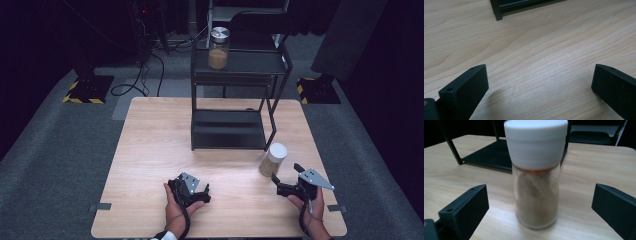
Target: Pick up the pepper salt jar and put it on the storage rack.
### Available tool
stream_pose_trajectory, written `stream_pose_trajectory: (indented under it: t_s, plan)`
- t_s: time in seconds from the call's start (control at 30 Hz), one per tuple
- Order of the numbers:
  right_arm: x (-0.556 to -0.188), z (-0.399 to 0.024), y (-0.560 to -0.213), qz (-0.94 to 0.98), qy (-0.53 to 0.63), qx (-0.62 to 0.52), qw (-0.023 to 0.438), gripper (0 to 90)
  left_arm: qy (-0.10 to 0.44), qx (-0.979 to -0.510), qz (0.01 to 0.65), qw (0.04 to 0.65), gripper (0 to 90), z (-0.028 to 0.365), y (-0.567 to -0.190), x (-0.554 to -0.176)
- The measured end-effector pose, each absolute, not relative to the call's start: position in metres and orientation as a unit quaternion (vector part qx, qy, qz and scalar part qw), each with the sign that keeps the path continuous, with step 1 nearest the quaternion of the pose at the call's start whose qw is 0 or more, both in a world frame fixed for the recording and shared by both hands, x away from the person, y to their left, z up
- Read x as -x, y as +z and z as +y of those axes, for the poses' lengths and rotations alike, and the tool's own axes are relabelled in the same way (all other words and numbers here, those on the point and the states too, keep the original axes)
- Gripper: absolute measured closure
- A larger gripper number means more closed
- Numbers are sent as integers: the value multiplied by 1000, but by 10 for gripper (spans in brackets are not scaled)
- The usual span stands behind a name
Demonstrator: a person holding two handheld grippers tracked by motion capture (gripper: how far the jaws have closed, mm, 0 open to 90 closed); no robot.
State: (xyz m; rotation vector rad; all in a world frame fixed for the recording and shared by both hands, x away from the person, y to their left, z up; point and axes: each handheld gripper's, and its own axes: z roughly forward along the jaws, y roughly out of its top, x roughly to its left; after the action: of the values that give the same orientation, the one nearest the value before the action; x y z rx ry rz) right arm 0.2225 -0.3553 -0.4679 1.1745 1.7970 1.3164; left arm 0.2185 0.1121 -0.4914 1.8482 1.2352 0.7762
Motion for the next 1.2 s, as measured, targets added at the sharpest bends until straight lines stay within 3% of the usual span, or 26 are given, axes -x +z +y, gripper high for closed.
stream_pose_trajectory:
  t_s: [0.33, 0.4, 0.67, 0.87, 1.2]
  plan:
    - [-245, -342, -466, 671, 512, -439, 308, 18, 304, -725, 485, 384, 7, 112, -491, -219]
    - [-250, -342, -467, 671, 516, -437, 305, 124, 303, -725, 485, 384, 6, 113, -491, -219]
    - [-259, -335, -470, 667, 518, -438, 308, 158, 301, -725, 486, 384, 7, 113, -491, -219]
    - [-258, -331, -474, 658, 520, -441, 320, 321, 300, -725, 485, 385, 7, 113, -491, -219]
    - [-256, -325, -472, 655, 513, -447, 329, 341, 300, -725, 486, 385, 6, 113, -491, -220]
